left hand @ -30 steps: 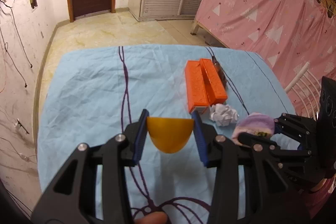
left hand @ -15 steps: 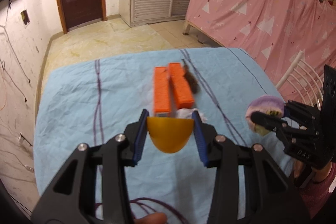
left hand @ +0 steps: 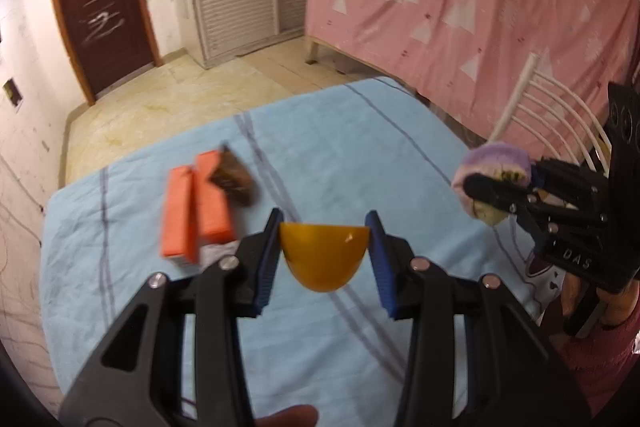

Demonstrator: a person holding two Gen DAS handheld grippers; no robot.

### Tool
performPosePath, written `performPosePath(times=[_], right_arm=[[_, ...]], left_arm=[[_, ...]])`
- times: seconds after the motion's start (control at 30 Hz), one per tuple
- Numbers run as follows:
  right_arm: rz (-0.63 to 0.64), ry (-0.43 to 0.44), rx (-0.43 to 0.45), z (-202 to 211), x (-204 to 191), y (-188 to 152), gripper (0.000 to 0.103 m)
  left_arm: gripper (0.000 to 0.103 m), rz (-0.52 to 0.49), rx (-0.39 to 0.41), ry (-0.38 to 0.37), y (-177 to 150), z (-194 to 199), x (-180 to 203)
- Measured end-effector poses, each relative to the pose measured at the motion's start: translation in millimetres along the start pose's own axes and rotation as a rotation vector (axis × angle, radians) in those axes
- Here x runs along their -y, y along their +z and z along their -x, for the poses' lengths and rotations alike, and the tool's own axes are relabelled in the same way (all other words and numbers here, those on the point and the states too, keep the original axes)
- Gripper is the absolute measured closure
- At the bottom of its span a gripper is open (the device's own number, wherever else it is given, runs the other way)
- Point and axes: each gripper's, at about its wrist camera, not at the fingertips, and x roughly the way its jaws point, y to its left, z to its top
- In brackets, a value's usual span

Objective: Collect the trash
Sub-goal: 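Carry the half-sphere and purple cloth to the yellow bin and open both tools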

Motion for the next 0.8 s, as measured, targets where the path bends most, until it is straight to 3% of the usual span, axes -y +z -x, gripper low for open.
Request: performPosePath(times=[0.3, 0.5, 0.8], right_arm=[[-0.095, -0.081, 0.069, 41.8, 65.5, -10.5, 0.081], [-0.163, -0.136, 0.097, 62.7, 109.2, -24.2, 0.081], [-0.237, -0.161, 0.115, 73.6, 152.8, -44.2, 0.081]], left_arm=[[0.063, -0.108, -0.033, -0.058, 15.6, -23.3, 74.0], [0.063, -0.141, -0.059, -0.137, 30.2, -39.9, 123.4], [0.063, -0.190, -0.097, -0.156, 40.0, -62.7, 171.6]])
